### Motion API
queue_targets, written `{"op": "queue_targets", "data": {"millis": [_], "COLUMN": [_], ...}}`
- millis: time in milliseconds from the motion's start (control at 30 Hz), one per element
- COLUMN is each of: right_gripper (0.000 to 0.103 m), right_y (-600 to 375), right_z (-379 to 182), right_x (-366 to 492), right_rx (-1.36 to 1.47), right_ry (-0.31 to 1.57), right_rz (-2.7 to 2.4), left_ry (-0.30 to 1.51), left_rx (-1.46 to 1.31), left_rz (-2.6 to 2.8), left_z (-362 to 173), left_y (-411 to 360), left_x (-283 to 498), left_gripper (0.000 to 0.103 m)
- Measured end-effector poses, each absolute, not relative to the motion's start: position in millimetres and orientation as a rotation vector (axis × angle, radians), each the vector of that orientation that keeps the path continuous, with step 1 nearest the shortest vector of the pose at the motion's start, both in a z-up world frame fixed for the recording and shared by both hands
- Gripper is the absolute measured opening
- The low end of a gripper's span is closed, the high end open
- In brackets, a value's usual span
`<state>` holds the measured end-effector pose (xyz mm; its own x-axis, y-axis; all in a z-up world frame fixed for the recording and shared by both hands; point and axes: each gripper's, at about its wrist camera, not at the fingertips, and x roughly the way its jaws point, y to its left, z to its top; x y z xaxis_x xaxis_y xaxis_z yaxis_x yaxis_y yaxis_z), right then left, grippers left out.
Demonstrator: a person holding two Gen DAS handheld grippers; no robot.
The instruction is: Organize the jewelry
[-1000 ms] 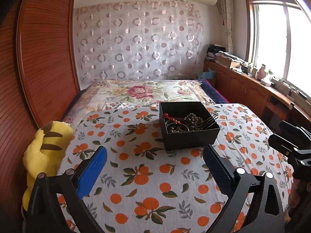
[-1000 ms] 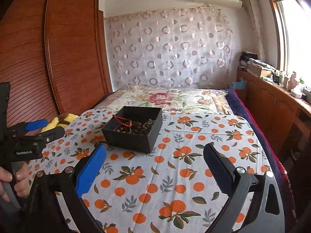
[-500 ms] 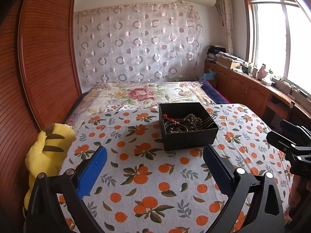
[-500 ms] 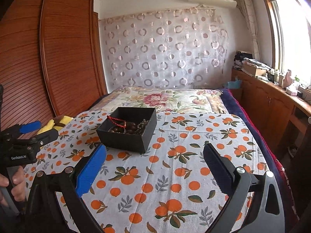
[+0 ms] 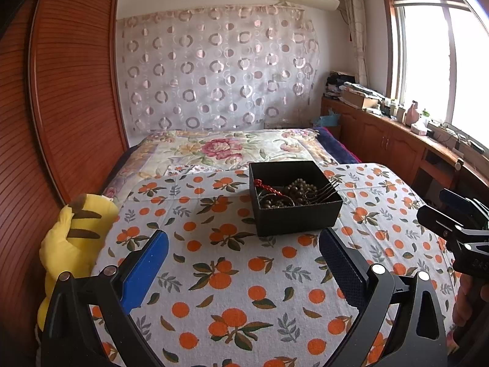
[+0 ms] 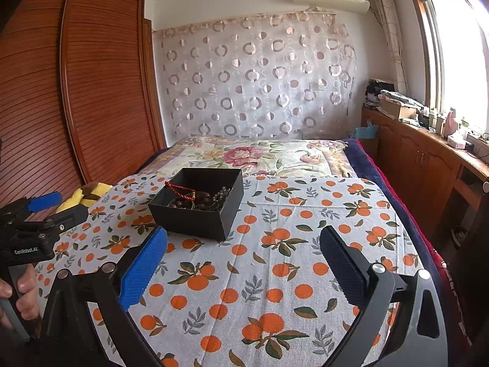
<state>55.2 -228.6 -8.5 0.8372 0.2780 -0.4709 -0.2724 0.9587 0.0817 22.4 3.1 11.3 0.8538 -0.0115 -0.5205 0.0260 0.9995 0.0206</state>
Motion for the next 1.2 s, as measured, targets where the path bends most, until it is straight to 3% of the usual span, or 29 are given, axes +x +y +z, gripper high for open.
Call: {"op": "queue_targets", "data": {"millis": [1200], "right_gripper": [0.101], "right_y": [-229.7], "right_z": [-8.9], "right_x": [54.8], "right_rx": [0.013], "right_ry": [0.498], "right_rz": [0.293], "left_ry": [0.516], "left_rx": [0.043], "left_rz": [-0.013], "left_z": [18.2], "left_y": [-4.0], "left_x": [14.1], "left_gripper": [0.095]}}
